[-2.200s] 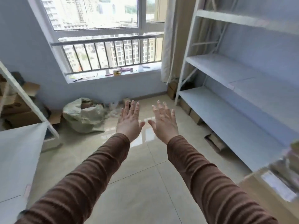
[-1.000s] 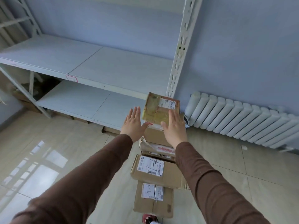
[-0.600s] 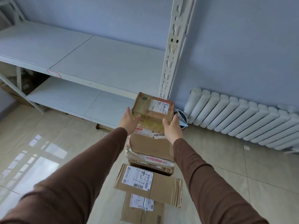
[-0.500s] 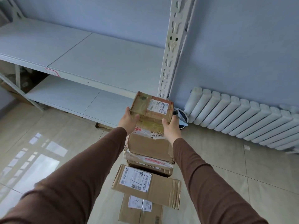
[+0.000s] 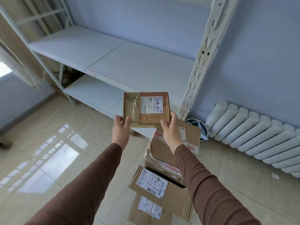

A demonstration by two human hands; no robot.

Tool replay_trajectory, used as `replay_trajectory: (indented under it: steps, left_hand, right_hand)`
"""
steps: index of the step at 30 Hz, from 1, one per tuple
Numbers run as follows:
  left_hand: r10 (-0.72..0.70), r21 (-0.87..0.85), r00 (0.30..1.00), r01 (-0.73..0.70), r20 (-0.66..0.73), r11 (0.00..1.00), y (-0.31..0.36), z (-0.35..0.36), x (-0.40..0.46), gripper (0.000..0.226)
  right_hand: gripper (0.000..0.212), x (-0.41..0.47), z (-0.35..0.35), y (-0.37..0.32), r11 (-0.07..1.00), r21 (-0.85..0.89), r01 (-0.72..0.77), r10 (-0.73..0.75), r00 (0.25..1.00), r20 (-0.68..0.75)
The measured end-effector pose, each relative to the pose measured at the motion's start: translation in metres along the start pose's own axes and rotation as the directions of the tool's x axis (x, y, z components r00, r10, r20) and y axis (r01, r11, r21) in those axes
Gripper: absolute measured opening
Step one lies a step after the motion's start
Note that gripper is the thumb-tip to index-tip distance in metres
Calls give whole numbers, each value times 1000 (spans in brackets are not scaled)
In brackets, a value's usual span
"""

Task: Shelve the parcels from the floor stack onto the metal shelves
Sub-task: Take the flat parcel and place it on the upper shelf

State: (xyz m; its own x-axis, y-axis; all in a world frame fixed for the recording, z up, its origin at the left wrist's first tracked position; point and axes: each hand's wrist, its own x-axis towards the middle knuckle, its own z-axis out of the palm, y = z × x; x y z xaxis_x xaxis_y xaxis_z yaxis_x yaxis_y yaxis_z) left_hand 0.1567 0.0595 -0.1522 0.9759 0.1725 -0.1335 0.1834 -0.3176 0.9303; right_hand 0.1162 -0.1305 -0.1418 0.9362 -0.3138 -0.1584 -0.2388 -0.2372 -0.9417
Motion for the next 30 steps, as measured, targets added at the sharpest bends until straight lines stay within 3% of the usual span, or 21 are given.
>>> replay_trajectory:
  steps: [7,15,18,21,26,30]
  left_hand:
    - [-56,-301,958,-32,-281,953,11,-130,-11,36]
    - [-33,-307,834,-166,-551,937,-23,-332,-68,109]
    - [-16,-282,790,-200,-613,938,-40,-413,-112,132]
    - [8,-267,737,-255,-676,929,-51,-485,-167,126]
    - [9,-233,602,-322,-799,918,-87,-590,-262,75]
    - [14,-166,449,-359,-893,918,-106,-659,-344,80]
  right_hand:
    - [50,-4,89,-99,955,119,273,-295,920,259]
    - [51,-73,249,-196,878,288,383,-479,730,487]
    - [51,-121,317,-229,845,373,383,-534,623,571]
    - [48,-189,379,-262,802,476,362,-598,511,617]
    - [52,-318,476,-300,747,611,260,-664,332,670]
    - [66,-429,530,-314,765,643,43,-636,209,743]
